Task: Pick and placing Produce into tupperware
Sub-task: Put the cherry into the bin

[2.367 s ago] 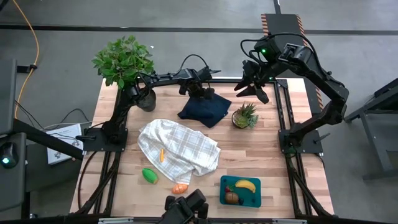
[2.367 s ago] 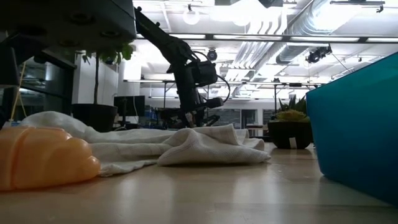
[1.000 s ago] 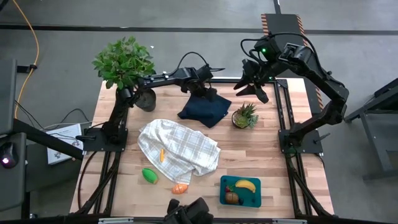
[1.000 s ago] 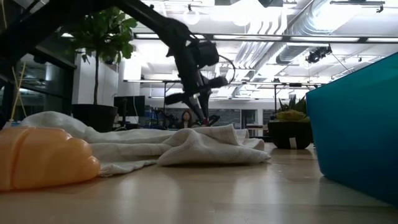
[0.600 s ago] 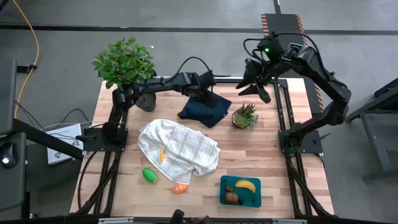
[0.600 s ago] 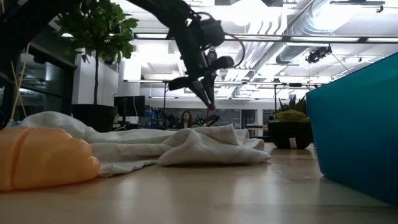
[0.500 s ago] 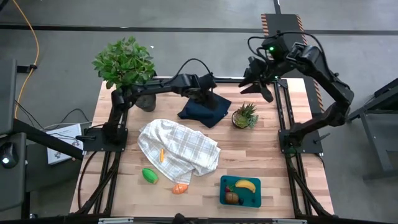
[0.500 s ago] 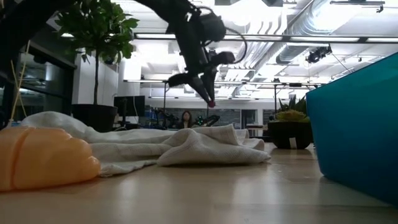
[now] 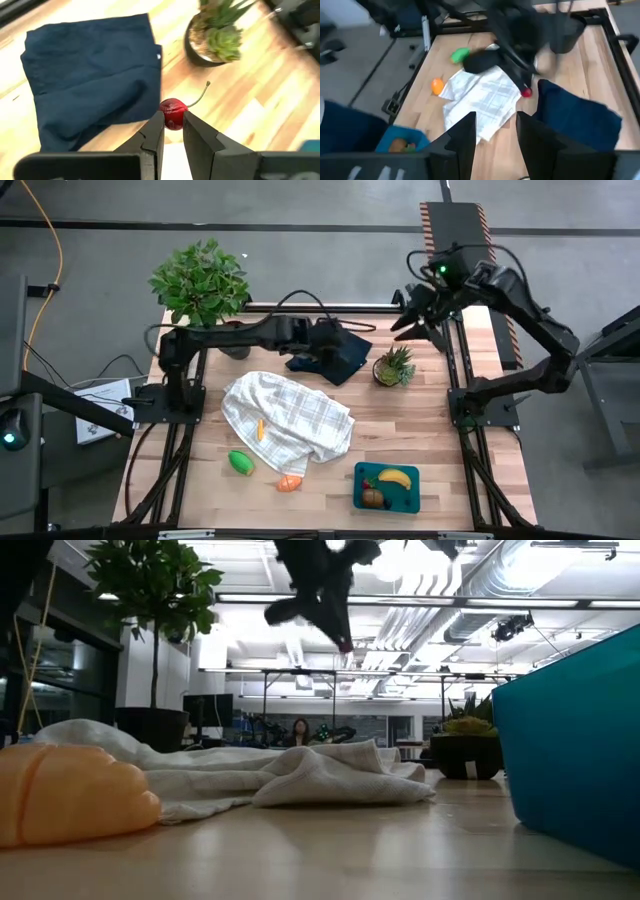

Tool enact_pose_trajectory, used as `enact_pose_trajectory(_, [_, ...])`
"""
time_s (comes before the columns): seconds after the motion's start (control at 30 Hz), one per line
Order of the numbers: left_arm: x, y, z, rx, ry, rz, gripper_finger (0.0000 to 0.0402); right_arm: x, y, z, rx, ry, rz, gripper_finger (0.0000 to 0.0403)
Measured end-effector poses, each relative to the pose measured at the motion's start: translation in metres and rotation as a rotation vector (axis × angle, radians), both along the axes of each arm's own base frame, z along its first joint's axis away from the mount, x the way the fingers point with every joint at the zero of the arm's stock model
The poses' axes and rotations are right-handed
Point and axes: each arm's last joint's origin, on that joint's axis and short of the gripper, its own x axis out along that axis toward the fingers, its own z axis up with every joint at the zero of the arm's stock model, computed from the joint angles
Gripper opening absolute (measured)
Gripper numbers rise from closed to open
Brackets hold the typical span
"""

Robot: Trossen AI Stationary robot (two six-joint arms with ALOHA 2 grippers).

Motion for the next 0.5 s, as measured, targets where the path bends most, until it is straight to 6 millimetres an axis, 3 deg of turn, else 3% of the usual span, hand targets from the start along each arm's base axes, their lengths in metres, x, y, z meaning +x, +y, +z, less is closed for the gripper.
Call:
enact_pose_trajectory(0.3, [-0.018, -0.062, 0.036, 0.087, -0.044, -0.049, 0.0055, -0.007, 0.013, -0.071, 0.211, -0.069, -0.151, 0.0129])
enact_pose_trajectory(0.5, [-0.032, -0.108, 0.049, 0.190, -0.041, -0.057, 0.0055, 0.006, 0.039, -0.102, 0.416, -0.213, -0.184, 0.0129])
